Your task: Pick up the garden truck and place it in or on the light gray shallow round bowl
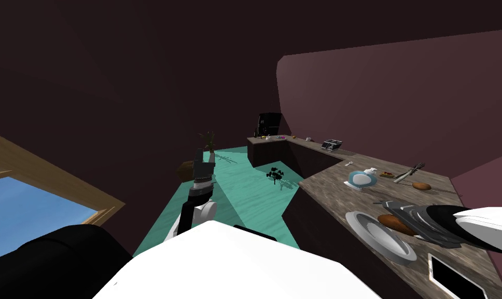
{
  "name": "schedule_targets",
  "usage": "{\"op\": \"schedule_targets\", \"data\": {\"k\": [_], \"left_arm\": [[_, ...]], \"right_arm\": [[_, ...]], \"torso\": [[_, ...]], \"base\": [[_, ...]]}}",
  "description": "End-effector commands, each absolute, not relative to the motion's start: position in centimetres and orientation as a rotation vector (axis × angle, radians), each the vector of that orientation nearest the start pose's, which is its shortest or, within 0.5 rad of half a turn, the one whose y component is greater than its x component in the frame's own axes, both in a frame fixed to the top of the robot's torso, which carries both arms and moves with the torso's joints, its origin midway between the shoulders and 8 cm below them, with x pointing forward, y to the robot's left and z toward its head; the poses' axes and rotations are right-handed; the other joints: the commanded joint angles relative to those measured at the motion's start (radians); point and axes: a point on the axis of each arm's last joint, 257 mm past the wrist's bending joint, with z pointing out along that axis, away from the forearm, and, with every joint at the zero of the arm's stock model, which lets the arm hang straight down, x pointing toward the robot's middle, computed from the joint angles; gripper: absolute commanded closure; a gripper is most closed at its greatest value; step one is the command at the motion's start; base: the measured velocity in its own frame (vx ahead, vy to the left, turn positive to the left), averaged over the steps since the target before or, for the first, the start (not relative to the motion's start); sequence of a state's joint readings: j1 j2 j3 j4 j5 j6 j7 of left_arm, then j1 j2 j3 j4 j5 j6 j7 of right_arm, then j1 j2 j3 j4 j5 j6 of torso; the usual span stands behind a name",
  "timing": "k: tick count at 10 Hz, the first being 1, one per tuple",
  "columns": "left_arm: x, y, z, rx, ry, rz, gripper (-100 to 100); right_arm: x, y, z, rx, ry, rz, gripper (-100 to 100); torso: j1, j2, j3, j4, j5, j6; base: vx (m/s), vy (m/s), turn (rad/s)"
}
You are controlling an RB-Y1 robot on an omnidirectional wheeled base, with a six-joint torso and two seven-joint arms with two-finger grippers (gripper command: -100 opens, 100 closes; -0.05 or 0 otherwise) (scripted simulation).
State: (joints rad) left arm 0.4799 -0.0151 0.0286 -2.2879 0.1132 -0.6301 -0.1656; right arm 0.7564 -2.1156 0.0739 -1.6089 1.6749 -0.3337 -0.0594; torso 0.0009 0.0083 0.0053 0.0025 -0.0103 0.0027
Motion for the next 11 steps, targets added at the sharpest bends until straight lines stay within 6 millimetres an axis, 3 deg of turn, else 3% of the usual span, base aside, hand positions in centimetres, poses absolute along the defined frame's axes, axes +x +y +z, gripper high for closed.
{"op": "schedule_targets", "data": {"k": [1, 2, 5, 6, 11], "left_arm": [[31.4, 29.9, 5.7, -0.559, 0.454, -1.219, 0], [31.4, 29.9, 5.7, -0.559, 0.454, -1.219, 0], [31.4, 29.9, 5.7, -0.559, 0.454, -1.219, 0], [31.4, 29.9, 5.7, -0.559, 0.454, -1.219, 0], [31.4, 29.9, 5.7, -0.559, 0.454, -1.219, 0]], "right_arm": [[33.8, -65.3, -19.1, -2.464, 1.837, -0.927, -100], [35.1, -64.0, -18.0, -2.48, 1.82, -0.924, -100], [35.1, -64.1, -18.0, -2.482, 1.819, -0.924, -100], [35.0, -64.1, -18.0, -2.481, 1.821, -0.923, 0], [35.0, -64.1, -18.0, -2.481, 1.821, -0.923, 0]], "torso": [[0.0, 0.0, 0.0, 0.0, 0.0, 0.0], [0.001, 0.0, 0.0, 0.0, 0.0, 0.0], [0.0, 0.0, 0.0, 0.0, 0.0, 0.0], [0.001, 0.0, 0.0, 0.0, 0.0, 0.0], [0.001, -0.001, -0.001, 0.0, 0.0, 0.0]], "base": [[-0.005, -0.006, 0.006], [-0.017, -0.03, -0.091], [-0.01, -0.017, -0.011], [0.0, 0.0, 0.0], [0.0, 0.0, 0.0]]}}
